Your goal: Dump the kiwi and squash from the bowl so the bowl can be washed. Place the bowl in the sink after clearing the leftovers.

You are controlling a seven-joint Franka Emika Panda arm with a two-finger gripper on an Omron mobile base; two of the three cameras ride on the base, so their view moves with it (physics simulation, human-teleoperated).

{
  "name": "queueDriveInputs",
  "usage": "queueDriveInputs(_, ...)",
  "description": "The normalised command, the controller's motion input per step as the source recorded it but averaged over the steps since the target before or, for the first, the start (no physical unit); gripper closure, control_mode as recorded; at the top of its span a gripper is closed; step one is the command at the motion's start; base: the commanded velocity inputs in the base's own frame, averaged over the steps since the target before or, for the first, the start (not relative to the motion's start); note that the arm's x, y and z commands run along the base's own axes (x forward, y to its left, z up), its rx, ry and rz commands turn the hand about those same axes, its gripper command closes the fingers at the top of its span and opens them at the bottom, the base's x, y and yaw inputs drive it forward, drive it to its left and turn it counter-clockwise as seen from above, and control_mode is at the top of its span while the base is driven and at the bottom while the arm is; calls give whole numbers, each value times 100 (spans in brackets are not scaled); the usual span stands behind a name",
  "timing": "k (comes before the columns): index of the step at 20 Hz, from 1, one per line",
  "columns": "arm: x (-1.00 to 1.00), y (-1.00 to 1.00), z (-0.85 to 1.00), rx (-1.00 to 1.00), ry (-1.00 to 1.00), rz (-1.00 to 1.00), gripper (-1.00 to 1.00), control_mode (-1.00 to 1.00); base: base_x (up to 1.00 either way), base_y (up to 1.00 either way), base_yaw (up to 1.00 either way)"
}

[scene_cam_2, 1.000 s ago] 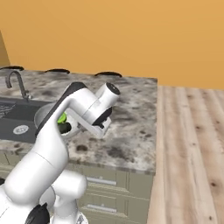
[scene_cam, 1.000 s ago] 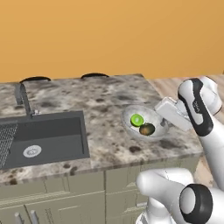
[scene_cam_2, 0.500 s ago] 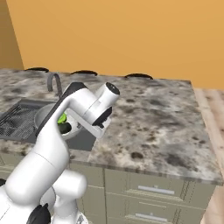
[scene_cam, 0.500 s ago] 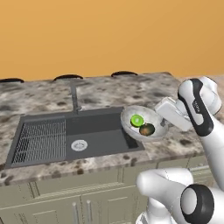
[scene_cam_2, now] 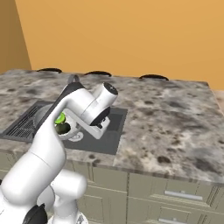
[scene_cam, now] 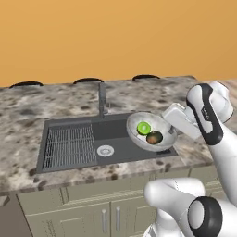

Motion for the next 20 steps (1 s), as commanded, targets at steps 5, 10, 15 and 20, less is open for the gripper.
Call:
queueDriveInputs(5, 0, 0, 0, 0, 0, 0, 100, 100, 32, -23, 0)
queueDriveInputs(10, 0, 0, 0, 0, 0, 0, 100, 100, 62, 0, 0)
queueDriveInputs(15, 0, 0, 0, 0, 0, 0, 100, 100, 55, 0, 0)
queueDriveInputs(20, 0, 0, 0, 0, 0, 0, 100, -100, 10, 0, 0)
